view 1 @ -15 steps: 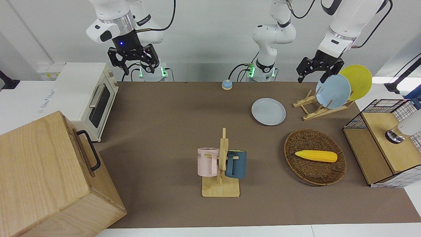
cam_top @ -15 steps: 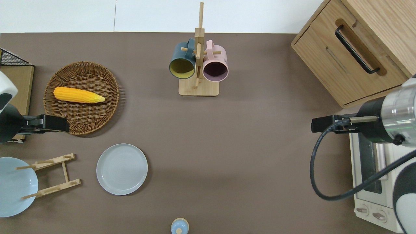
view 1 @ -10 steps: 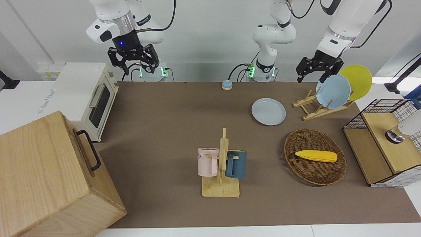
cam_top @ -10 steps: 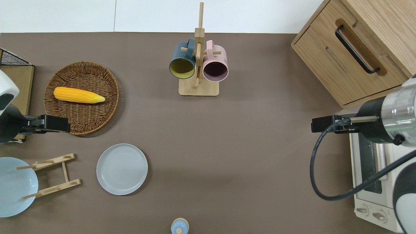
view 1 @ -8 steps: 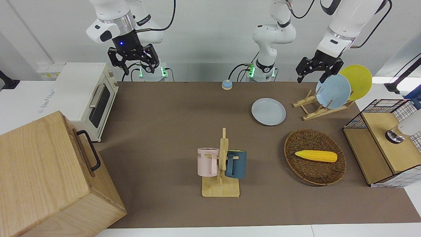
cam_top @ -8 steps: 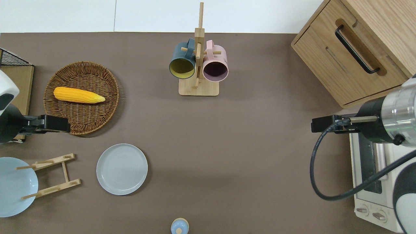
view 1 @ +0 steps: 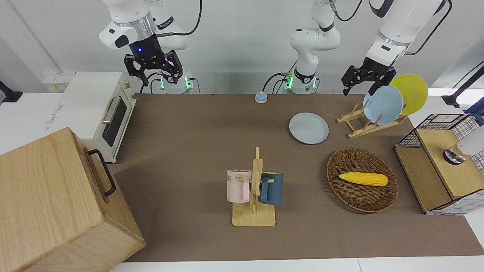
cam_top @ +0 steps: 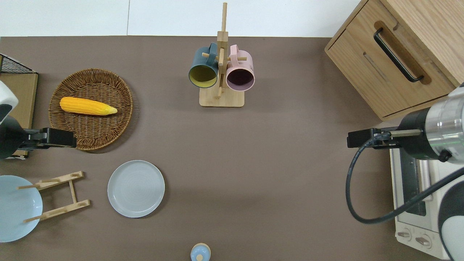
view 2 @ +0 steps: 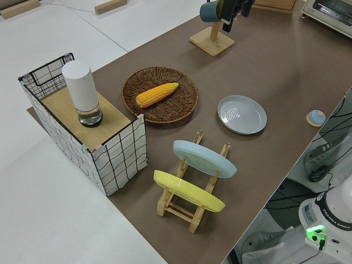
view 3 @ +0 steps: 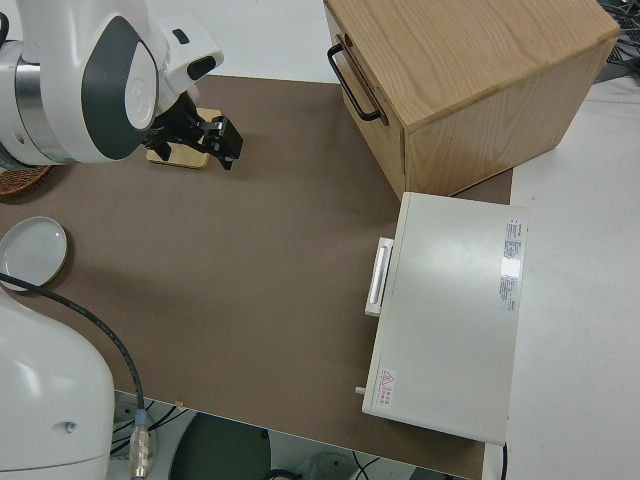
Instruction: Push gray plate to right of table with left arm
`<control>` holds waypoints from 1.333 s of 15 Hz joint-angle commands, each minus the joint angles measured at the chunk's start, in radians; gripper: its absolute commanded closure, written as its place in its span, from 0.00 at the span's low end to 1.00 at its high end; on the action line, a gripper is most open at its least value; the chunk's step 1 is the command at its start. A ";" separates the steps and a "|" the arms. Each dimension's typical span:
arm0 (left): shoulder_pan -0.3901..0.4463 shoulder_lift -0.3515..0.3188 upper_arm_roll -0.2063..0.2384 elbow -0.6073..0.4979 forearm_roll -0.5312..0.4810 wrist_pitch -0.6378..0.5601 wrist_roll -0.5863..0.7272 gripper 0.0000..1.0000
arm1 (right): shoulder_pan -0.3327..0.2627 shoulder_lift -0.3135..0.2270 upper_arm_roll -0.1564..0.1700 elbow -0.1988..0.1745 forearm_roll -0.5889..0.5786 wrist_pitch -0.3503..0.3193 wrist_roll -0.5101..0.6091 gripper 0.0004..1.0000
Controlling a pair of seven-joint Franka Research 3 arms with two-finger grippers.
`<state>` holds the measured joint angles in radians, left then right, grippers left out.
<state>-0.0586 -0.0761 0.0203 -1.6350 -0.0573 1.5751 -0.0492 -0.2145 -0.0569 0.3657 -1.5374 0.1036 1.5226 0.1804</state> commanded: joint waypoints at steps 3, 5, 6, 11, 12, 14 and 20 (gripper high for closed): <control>0.002 -0.007 0.001 0.006 0.024 -0.020 0.006 0.01 | -0.006 0.006 0.004 0.014 0.016 -0.005 0.002 0.00; 0.002 -0.007 0.001 0.006 0.024 -0.024 0.005 0.01 | -0.006 0.006 0.004 0.014 0.016 -0.005 0.002 0.00; 0.002 -0.010 0.001 0.004 0.024 -0.026 0.005 0.01 | -0.006 0.006 0.004 0.014 0.016 -0.005 0.002 0.00; 0.002 -0.024 0.001 -0.019 0.024 -0.033 -0.024 0.01 | -0.006 0.006 0.004 0.014 0.016 -0.005 0.002 0.00; 0.003 -0.031 0.001 -0.031 0.024 -0.032 -0.023 0.01 | -0.006 0.006 0.004 0.014 0.016 -0.005 0.002 0.00; 0.003 -0.039 0.003 -0.043 0.024 -0.032 -0.024 0.01 | -0.006 0.006 0.004 0.014 0.016 -0.005 0.002 0.00; 0.003 -0.040 0.003 -0.045 0.024 -0.033 -0.024 0.01 | -0.006 0.006 0.004 0.014 0.016 -0.005 0.002 0.00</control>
<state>-0.0576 -0.0860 0.0246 -1.6482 -0.0572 1.5483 -0.0607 -0.2145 -0.0569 0.3657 -1.5374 0.1036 1.5226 0.1804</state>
